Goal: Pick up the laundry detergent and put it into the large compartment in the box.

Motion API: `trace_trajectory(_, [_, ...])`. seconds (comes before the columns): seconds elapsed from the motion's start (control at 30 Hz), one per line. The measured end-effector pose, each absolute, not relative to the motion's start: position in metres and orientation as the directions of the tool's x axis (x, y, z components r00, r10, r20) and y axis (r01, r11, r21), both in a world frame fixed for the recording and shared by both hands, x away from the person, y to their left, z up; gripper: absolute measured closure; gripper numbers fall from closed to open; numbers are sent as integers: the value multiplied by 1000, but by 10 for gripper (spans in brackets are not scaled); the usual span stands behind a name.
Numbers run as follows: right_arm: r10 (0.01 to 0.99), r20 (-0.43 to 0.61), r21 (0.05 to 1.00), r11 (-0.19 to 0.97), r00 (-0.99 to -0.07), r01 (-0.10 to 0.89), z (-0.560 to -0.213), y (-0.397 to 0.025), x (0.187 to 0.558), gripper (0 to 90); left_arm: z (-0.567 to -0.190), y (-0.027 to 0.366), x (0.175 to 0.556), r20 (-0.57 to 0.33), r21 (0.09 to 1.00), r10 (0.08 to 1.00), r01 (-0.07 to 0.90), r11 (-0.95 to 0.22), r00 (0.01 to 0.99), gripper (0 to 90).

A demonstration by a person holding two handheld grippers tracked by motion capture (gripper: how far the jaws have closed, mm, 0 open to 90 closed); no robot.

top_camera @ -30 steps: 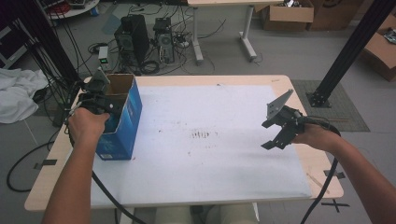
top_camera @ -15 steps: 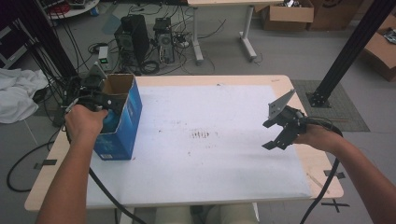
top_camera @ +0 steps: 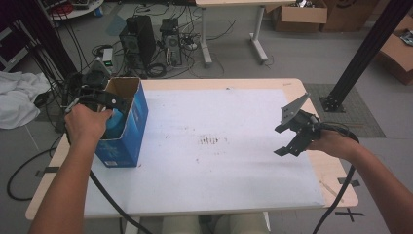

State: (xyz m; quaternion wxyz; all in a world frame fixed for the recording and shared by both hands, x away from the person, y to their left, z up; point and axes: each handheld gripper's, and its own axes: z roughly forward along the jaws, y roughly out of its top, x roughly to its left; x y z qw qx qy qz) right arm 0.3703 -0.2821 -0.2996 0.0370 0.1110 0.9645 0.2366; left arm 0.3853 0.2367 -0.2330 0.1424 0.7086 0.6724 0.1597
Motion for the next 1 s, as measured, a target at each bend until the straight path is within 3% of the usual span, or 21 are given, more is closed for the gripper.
trace_trajectory(0.47, [233, -22, 466, 863, -972, 196, -299, -283, 369, 170, -206, 216, 381, 41, 456, 986, 875, -161, 161, 175])
trace_trajectory(1.0, [236, -17, 464, 863, -972, 201, -298, -279, 368, 170, -188, 165, 382, 63, 459, 904, 792, -403, 424, 174])
